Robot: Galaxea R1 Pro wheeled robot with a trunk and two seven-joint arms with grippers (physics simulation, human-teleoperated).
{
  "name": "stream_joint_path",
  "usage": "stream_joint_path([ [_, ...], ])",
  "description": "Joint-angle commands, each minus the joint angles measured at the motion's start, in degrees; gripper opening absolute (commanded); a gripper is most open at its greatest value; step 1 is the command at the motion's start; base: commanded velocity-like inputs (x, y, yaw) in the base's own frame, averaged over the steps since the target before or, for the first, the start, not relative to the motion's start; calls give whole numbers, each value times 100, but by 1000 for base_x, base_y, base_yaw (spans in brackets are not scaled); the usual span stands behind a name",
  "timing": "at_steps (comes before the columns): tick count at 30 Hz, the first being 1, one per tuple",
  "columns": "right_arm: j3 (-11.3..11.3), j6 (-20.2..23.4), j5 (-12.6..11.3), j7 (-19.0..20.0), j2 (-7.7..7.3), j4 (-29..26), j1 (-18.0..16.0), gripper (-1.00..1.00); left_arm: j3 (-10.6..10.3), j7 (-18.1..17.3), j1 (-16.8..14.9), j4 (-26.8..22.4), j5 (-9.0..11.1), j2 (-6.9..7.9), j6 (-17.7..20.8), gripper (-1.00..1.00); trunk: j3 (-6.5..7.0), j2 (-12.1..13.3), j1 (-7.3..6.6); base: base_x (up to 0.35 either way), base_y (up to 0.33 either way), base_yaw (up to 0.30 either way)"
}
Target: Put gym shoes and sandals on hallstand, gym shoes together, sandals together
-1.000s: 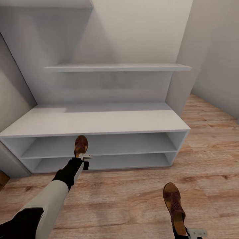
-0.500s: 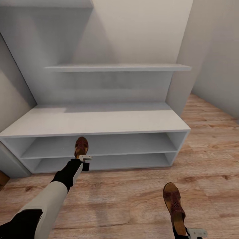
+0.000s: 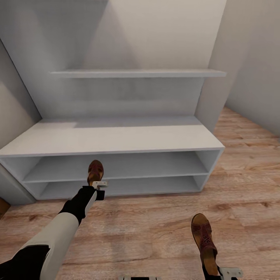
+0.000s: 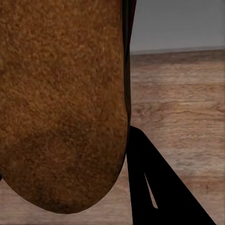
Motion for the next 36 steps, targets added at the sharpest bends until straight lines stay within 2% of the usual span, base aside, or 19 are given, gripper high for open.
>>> stream_joint_path([
  [1,-47,-16,20,53,5,3,-4,-100,26,-25,-1,-11,-64,-5,35,-100,-9,-2,-1,0,0,0],
  [19,-47,-21,20,49,-12,10,-4,-100,17,-22,-10,-8,-64,-3,35,-100,-20,-2,-1,67,4,0],
  [30,-46,-21,20,44,-5,20,-4,-100,17,-23,-10,-9,-63,-3,35,-100,-20,-2,-1,198,171,0],
  [36,-40,-21,20,44,-4,31,-4,-100,17,-27,-13,-8,-58,-3,35,-100,-20,-2,-1,55,45,0],
])
